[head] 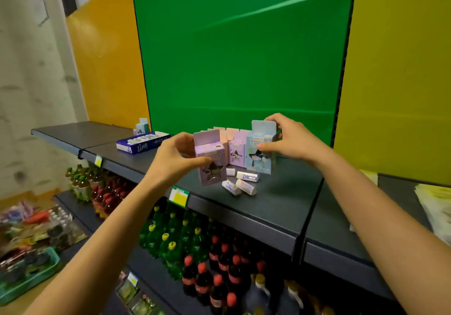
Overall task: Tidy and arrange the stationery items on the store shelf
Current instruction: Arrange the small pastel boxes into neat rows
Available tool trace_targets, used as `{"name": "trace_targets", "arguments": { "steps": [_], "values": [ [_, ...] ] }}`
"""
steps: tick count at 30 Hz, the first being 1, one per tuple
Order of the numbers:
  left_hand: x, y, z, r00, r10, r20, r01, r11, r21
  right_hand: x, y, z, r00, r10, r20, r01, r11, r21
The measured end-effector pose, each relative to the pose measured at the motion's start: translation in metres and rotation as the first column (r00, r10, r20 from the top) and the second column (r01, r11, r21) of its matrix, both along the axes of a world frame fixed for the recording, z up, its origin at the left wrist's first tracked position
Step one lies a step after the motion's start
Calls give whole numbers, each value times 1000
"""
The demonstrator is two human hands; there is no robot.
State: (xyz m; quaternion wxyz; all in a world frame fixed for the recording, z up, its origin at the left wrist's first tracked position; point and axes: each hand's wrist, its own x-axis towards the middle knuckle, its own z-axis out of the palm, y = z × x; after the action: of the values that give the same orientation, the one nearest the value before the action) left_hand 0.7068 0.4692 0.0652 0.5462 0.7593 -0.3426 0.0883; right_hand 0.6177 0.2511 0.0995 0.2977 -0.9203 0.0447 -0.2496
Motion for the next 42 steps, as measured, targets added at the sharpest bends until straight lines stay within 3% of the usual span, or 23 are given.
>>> {"name": "trace_targets", "arguments": {
  "steps": [8,15,28,31,34,40,42],
  "values": [
    [88,-46,14,990,-69,122,54,990,128,60,-19,1,993,-116,-11,115,991,-71],
    [144,-76,5,968,-213,132,182,960,213,91,-24,-17,982,-189,-8,188,981,-52],
    [190,-100,-18,882,-437,179,347,857,380,115,-16,-46,952,-302,-45,302,953,-9],
    [197,-103,-19,862,-421,284,273,856,440,118,-14,-51,948,-318,-36,319,945,68],
    [201,-103,-18,805,-408,430,178,858,482,121,-12,-54,940,-341,-16,341,939,46],
    [207,-103,-20,693,-399,600,63,863,501,119,-13,-63,889,-458,-3,452,878,-161],
    [203,-97,-23,668,-376,642,72,892,447,113,-9,-64,863,-497,94,505,837,-209]
  ]
}}
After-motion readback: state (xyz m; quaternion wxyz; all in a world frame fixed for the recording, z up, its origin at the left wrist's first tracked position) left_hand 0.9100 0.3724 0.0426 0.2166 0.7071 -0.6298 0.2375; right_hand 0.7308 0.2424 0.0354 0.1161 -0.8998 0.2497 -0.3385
